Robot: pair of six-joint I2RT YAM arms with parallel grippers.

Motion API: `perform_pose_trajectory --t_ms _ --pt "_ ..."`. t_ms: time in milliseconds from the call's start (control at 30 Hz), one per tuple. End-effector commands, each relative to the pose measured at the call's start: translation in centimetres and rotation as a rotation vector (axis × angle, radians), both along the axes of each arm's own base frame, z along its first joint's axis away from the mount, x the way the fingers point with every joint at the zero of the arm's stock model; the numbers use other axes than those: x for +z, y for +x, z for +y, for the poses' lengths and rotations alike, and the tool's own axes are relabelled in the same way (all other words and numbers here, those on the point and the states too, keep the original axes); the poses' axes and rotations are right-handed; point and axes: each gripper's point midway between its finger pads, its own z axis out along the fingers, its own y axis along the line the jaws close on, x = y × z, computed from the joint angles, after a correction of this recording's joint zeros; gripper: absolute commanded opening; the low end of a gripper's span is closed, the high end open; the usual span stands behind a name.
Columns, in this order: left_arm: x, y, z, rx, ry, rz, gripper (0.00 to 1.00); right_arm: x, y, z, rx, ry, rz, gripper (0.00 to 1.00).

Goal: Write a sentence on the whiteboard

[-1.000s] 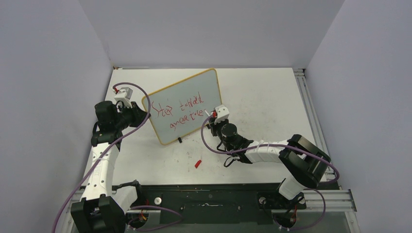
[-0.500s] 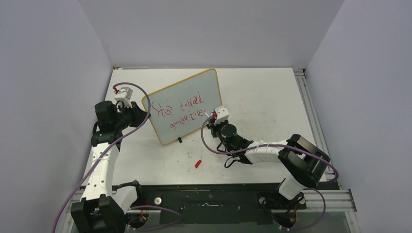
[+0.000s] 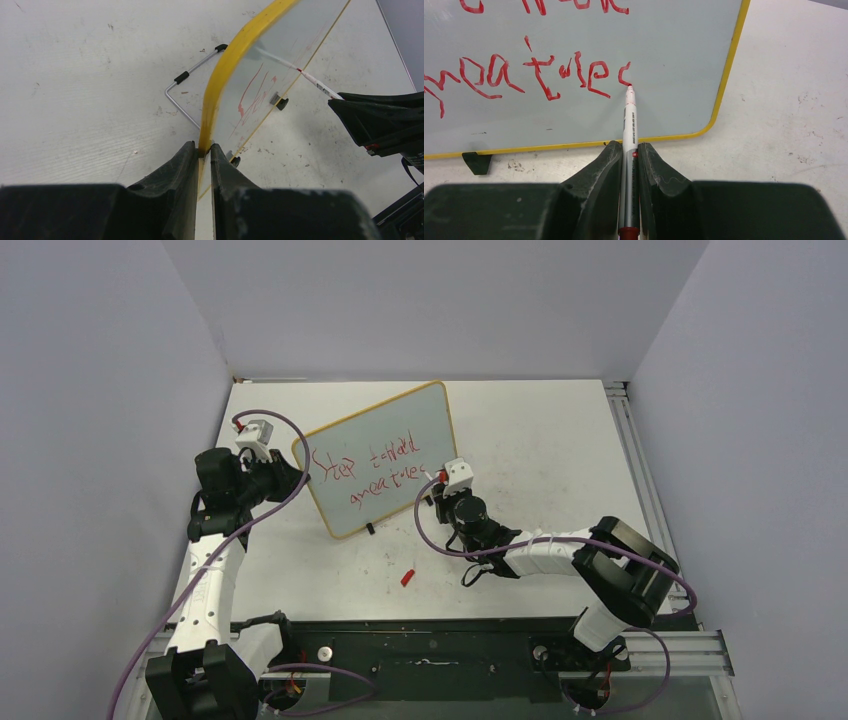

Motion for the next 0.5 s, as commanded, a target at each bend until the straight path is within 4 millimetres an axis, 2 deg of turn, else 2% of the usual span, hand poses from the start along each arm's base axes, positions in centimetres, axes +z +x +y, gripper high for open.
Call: perform_pose_trajectory --t_ms 0,333,467 --pt "0.5 0.1 0.2 0.006 0.004 -0.014 0.00 -0.6 0.0 -0.3 -0.022 0.007 0.012 0.05" --pt "0.6 0.1 0.2 0.005 0.004 -0.018 0.00 -1.3 -0.8 0.6 0.011 0.001 0.028 0.05" --pt "0.6 0.1 0.1 0.005 0.002 -0.017 0.00 -0.6 -1.2 1.1 0.035 0.009 0.011 0.05"
